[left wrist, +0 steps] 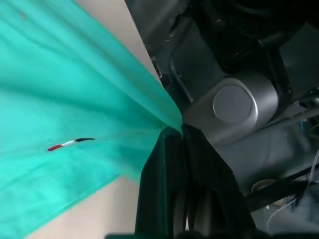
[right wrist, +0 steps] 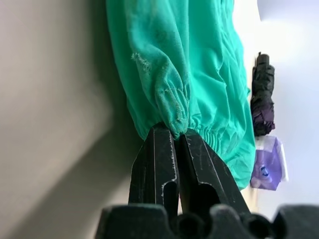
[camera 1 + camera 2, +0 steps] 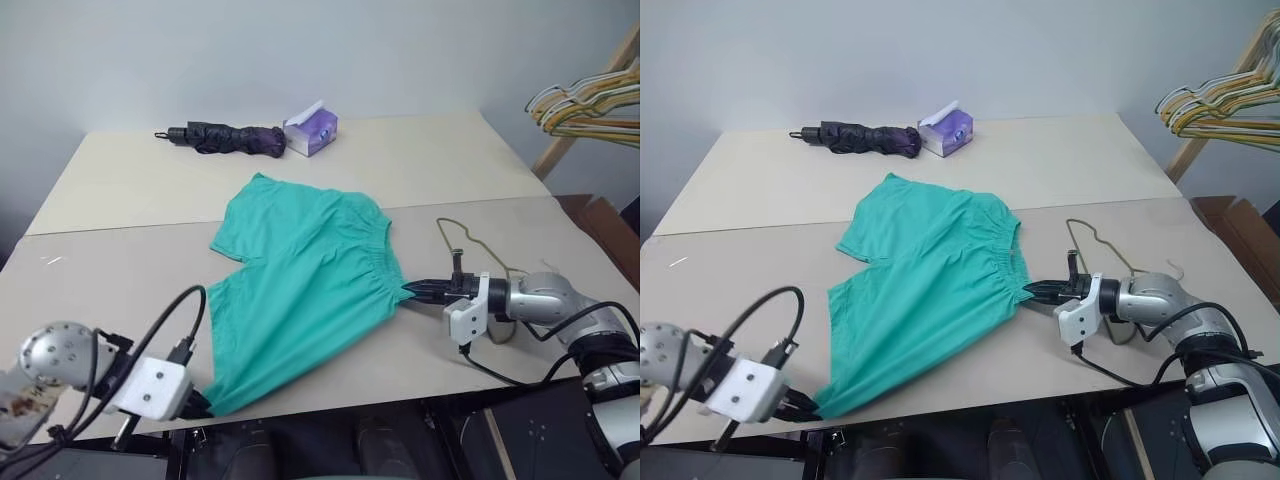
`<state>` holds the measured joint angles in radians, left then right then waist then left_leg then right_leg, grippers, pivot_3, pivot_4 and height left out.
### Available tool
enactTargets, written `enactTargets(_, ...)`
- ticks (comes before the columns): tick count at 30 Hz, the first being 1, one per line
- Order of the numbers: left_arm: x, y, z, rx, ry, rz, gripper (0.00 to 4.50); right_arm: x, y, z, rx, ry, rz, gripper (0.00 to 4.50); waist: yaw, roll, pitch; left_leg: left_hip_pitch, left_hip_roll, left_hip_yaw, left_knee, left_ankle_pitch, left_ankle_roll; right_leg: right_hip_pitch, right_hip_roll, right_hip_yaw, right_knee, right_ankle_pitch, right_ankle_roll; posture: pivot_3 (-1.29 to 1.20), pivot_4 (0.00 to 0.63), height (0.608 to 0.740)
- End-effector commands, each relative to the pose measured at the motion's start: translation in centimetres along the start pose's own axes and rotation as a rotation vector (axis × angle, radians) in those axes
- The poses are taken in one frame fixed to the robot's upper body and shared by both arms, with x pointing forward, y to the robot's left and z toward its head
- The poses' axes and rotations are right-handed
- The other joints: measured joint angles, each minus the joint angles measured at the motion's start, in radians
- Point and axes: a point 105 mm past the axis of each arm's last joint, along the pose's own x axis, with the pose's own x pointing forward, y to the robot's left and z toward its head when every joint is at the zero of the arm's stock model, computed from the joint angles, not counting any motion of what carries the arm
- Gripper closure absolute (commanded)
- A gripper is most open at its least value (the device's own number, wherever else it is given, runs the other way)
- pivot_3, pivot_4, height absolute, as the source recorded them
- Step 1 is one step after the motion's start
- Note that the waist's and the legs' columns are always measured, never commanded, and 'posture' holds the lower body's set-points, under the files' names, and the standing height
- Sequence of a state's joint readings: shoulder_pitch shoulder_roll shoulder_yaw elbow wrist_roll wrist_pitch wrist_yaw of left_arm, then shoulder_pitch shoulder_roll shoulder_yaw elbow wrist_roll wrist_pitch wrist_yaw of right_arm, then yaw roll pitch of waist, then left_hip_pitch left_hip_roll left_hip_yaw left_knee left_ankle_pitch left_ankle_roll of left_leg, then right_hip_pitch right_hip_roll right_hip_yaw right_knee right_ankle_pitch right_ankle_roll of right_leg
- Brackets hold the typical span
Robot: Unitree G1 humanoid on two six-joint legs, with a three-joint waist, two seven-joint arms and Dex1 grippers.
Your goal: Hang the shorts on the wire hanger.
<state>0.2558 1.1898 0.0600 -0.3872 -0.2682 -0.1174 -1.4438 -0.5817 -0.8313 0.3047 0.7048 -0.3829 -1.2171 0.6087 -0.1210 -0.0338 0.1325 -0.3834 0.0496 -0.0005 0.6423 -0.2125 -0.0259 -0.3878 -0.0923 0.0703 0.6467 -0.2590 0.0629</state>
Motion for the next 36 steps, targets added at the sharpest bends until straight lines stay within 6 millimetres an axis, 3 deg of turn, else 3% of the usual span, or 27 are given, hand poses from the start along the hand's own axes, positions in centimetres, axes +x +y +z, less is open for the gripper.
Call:
enactTargets(1, 0.5, -0.1, -0.7, 0.019, 0.027, 0.011, 4.5, -0.7, -0.9, 0.1, -0.023, 0.001, -0.027, 4.49, 0.001, 0.0, 0.0, 0.0, 0.0, 0.0, 0.0, 0.0, 0.0, 0.0, 0.0, 0.0, 0.0, 0.0, 0.0, -0.05, 0.11, 0.74)
enactTargets(4, 0.7, 0.1, -1.1, 0.023, 0.025, 0.023, 4.5, -0.6, -0.8, 0.4, -0.02, -0.009, -0.027, 4.49, 0.001, 0.0, 0.0, 0.0, 0.0, 0.0, 0.0, 0.0, 0.0, 0.0, 0.0, 0.0, 0.0, 0.0, 0.0, -0.05, 0.108, 0.74)
enactTargets(6, 0.8, 0.2, -1.2, 0.017, 0.008, 0.036, 4.06, -0.6, -0.6, 0.6, -0.011, -0.014, -0.015, 4.5, 0.001, 0.0, 0.0, 0.0, 0.0, 0.0, 0.0, 0.0, 0.0, 0.0, 0.0, 0.0, 0.0, 0.0, 0.0, -0.05, 0.107, 0.74)
enactTargets(9, 0.8, 0.6, -1.3, 0.005, -0.016, 0.05, 3.36, -0.7, -0.3, 0.8, -0.003, -0.02, -0.004, 3.68, 0.002, 0.0, 0.0, 0.0, 0.0, 0.0, 0.0, 0.0, 0.001, 0.0, 0.0, 0.0, 0.0, 0.0, 0.0, -0.05, 0.104, 0.74)
enactTargets(15, 0.2, 2.0, -0.4, -0.048, -0.162, 0.095, 1.5, -1.1, -0.2, 1.2, 0.003, -0.025, 0.005, 1.68, 0.002, 0.0, 0.0, 0.0, 0.0, 0.0, 0.0, 0.0, 0.001, 0.0, 0.0, 0.0, 0.0, 0.0, 0.0, -0.04, 0.098, 0.74)
enactTargets(20, -0.6, 3.0, 0.4, -0.115, -0.282, 0.11, 1.49, -2.2, 0.0, 1.5, 0.031, -0.017, 0.03, 0.04, 0.001, 0.0, 0.0, 0.0, 0.0, 0.0, 0.0, -0.001, 0.001, 0.0, 0.0, 0.0, 0.0, 0.0, 0.0, -0.05, 0.092, 0.74)
enactTargets(25, -2.2, 4.2, 0.7, -0.171, -0.384, 0.159, 1.49, -4.6, -0.6, 1.8, 0.196, 0.031, 0.005, 0.04, 0.006, 0.0, 0.0, 0.0, 0.0, 0.0, 0.0, -0.001, 0.001, 0.0, 0.0, 0.0, 0.0, 0.0, 0.0, -0.05, 0.091, 0.74)
enactTargets(28, -8.3, 6.6, 4.5, -0.165, -0.454, 0.244, 1.49, -6.2, -2.3, 1.3, 0.443, 0.096, -0.117, 0.04, 0.014, -0.002, -0.001, -0.001, 0.001, -0.001, 0.001, -0.001, 0.001, -0.001, 0.0, -0.001, 0.001, 0.0, 0.0, -0.06, 0.092, 0.74)
enactTargets(30, -10.4, 8.2, 6.9, -0.167, -0.521, 0.298, 1.49, -7.5, -3.2, 0.2, 0.648, 0.18, -0.23, 0.04, 0.024, -0.004, -0.001, -0.002, 0.002, -0.001, 0.002, -0.001, 0.001, -0.001, 0.001, -0.002, 0.002, 0.0, 0.0, -0.07, 0.09, 0.74)
enactTargets(36, -9.3, 12.4, 11.0, -0.204, -0.623, 0.356, 1.49, -10.2, -2.3, -1.9, 0.949, 0.47, -0.322, 0.04, 0.04, 0.008, -0.01, -0.002, -0.001, 0.0, 0.002, -0.003, 0.0, 0.001, 0.0, -0.001, -0.001, -0.001, 0.005, -0.09, 0.087, 0.74)
